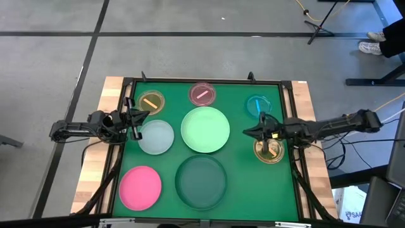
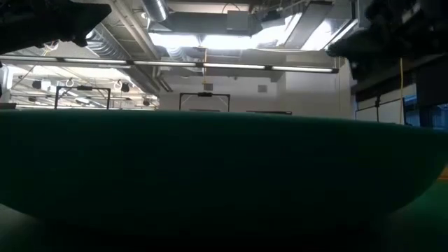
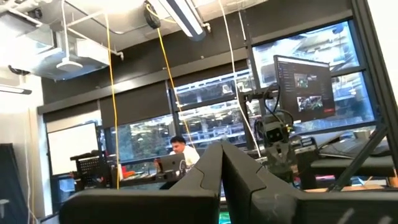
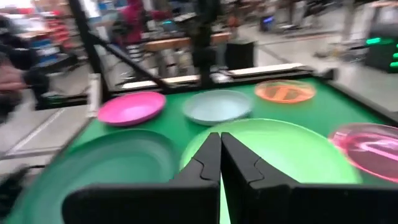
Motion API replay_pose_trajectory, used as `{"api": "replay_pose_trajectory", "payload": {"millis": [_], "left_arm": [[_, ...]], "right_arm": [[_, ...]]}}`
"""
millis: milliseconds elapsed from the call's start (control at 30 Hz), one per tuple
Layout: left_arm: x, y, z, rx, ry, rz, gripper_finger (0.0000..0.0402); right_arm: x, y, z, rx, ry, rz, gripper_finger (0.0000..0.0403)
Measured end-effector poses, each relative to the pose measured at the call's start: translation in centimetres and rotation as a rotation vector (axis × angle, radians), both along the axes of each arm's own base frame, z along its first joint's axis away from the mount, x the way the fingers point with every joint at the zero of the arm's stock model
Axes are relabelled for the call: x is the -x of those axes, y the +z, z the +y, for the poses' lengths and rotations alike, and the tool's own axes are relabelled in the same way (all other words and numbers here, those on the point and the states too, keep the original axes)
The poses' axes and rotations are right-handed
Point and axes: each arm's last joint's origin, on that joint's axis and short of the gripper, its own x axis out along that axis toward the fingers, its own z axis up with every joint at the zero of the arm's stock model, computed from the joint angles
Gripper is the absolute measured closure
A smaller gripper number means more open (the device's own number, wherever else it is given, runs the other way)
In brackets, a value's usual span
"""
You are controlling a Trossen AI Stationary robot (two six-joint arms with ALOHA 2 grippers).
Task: Stack plastic plates
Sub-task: Stack the dark green plate on the light green plate
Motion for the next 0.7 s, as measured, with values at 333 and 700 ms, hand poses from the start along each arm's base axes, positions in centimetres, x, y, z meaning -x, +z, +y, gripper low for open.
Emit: {"api": "replay_pose_trajectory", "payload": {"millis": [333,700], "left_arm": [[0.0,0.0,0.0,-0.004,0.010,0.004,0.0400],[0.0,0.0,-0.1,0.016,-0.042,0.000,0.0400]], "right_arm": [[-5.7,1.1,2.5,-0.023,0.157,0.168,0.0402],[-11.5,2.4,6.8,0.006,0.190,0.327,0.0402]]}}
